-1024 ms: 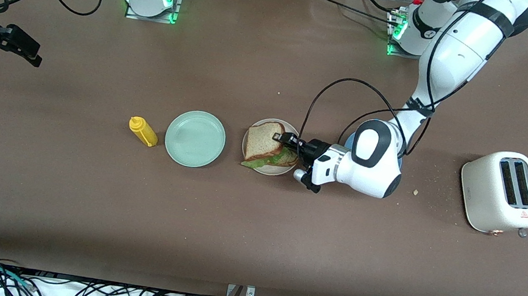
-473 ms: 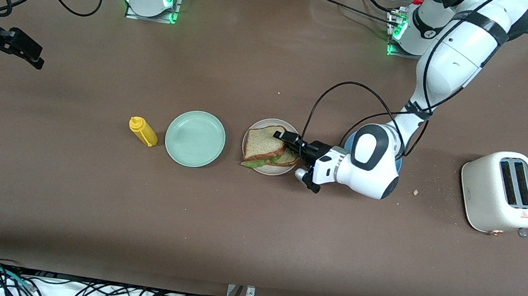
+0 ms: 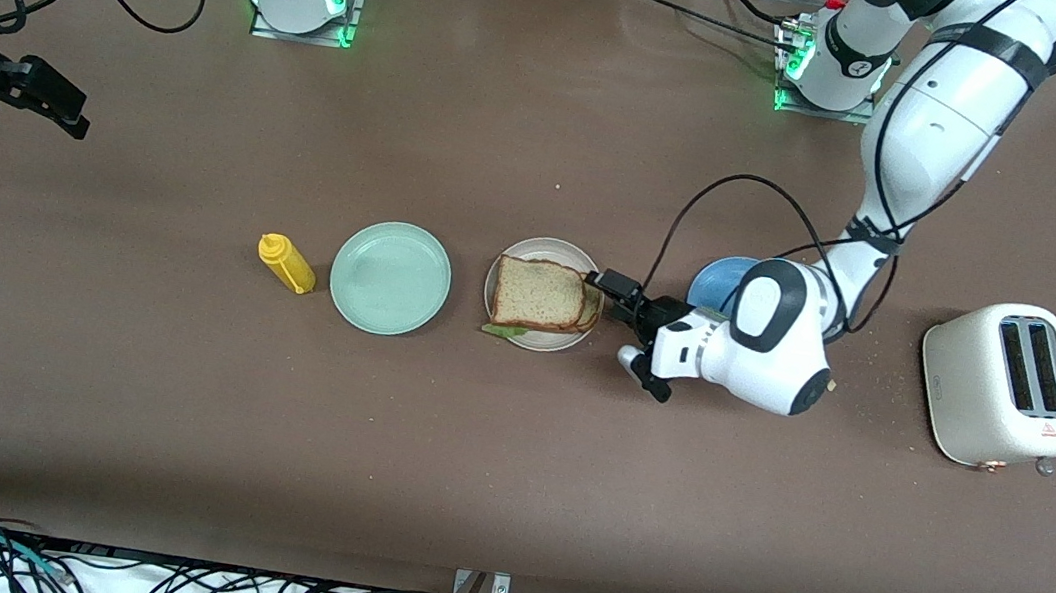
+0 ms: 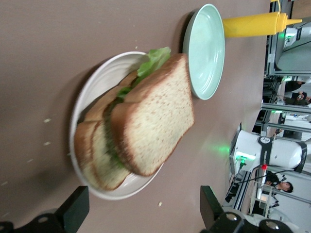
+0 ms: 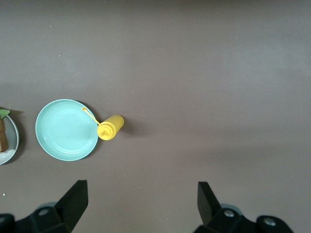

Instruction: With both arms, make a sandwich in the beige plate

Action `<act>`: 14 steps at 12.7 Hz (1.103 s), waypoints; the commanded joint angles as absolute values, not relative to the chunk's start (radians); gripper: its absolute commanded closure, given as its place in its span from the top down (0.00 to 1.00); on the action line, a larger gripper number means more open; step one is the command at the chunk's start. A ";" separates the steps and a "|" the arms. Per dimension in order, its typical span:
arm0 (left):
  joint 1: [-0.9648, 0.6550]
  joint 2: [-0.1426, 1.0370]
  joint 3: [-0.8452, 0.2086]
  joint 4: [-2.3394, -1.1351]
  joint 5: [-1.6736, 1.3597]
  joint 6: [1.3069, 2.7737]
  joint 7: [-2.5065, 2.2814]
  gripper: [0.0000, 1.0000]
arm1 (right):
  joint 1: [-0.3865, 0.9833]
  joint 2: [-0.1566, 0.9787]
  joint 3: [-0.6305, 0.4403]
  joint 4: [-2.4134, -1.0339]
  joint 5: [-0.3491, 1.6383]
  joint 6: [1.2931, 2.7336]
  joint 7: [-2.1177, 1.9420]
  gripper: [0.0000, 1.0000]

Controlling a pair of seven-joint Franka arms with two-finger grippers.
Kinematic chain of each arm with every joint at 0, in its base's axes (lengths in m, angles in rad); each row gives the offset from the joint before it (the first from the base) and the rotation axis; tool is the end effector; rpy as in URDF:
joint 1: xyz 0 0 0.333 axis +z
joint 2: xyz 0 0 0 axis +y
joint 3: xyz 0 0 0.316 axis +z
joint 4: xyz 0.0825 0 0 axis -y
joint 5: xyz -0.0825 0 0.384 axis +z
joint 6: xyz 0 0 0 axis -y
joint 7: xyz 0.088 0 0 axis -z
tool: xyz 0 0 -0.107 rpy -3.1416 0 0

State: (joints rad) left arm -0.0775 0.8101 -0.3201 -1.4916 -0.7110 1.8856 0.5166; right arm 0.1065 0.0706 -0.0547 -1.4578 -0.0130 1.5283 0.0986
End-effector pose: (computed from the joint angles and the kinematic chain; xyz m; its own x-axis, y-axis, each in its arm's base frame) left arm 0.6256 -0.2778 0.2086 0.8601 -0.5028 -0.0860 -0.2381 -0.5447 0.8041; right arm 0.5719 0.0295 0.6342 0.9989 -0.0472 0.0017 -0.0472 -0.9987 0.0168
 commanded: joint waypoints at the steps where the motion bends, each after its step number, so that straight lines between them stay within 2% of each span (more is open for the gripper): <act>1: -0.064 0.755 -0.319 -1.499 -0.632 1.852 0.523 1.00 | 0.107 0.080 -0.054 -1.434 -0.009 1.525 0.087 1.00; 6: 0.029 0.638 -0.319 -1.496 -0.433 1.711 0.505 1.00 | 0.107 0.083 -0.043 -1.434 -0.011 1.525 0.086 1.00; 10: 0.026 0.522 -0.318 -1.494 -0.273 1.657 0.355 1.00 | 0.109 0.083 -0.038 -1.434 0.011 1.543 0.086 1.00; 12: -0.009 0.422 -0.284 -1.502 -0.151 1.634 0.283 1.00 | 0.107 0.081 -0.040 -1.434 0.034 1.542 0.086 1.00; 14: -0.096 0.323 -0.168 -1.509 -0.074 1.612 0.185 1.00 | 0.106 0.081 -0.041 -1.434 0.037 1.540 0.084 1.00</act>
